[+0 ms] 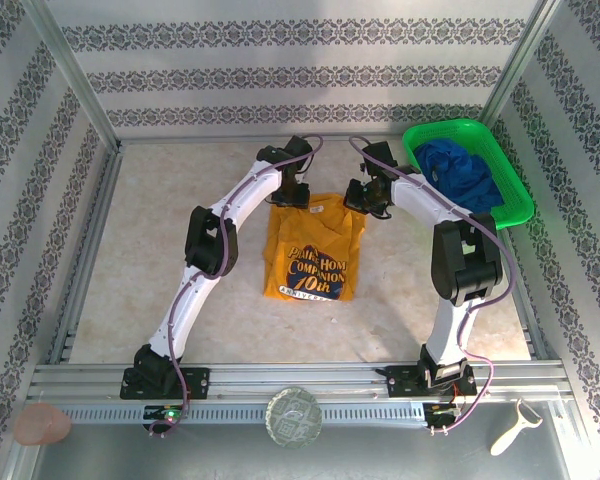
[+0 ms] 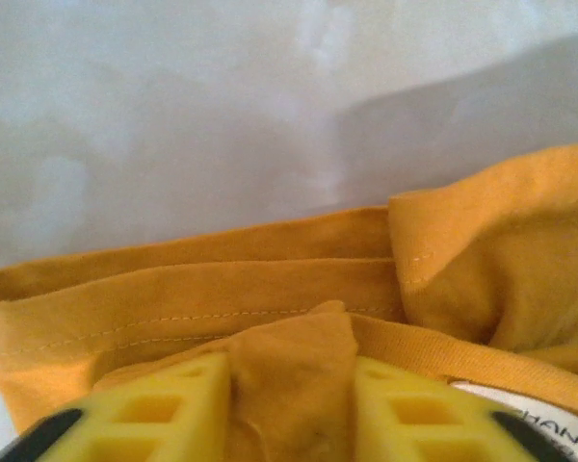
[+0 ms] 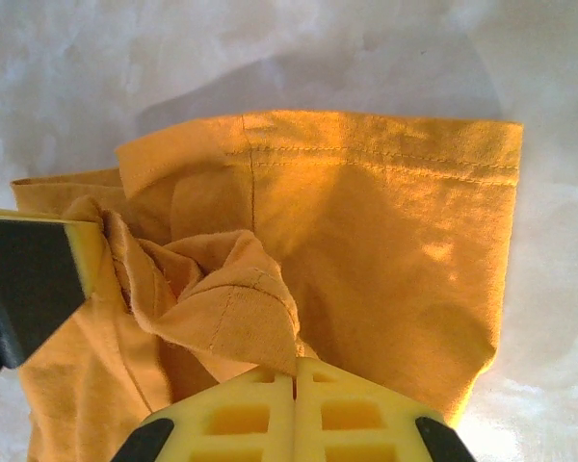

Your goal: Fold the inside-out t-shirt

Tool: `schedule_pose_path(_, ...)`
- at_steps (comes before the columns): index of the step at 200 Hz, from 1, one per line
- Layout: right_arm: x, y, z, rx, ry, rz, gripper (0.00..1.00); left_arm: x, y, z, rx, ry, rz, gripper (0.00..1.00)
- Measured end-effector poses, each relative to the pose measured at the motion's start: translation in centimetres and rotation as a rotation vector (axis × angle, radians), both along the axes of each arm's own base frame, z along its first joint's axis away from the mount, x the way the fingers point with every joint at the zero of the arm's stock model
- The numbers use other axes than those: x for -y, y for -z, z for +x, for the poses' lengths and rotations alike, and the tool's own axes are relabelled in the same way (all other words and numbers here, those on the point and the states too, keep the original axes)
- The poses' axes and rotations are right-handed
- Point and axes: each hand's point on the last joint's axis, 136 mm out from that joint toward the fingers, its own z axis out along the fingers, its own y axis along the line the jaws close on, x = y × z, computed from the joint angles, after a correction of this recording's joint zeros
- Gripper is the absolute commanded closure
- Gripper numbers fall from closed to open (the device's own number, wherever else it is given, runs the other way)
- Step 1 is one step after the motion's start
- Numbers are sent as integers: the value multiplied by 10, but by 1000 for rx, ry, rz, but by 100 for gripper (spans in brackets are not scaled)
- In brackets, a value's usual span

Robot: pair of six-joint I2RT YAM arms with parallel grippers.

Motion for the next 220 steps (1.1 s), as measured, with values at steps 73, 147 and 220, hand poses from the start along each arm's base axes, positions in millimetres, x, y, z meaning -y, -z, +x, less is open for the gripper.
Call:
schedule_pose_path(73, 16, 3, 5, -10, 50, 20, 100, -21, -9, 3, 48, -54, 89, 100)
schedule_pose_path(147, 22, -5, 16, -12, 108, 92, 100, -79, -75, 16, 210, -260, 27, 100)
schedule_pose_path(220, 18, 15, 44, -47, 157, 127, 100, -89, -36, 31, 195, -350, -40, 100)
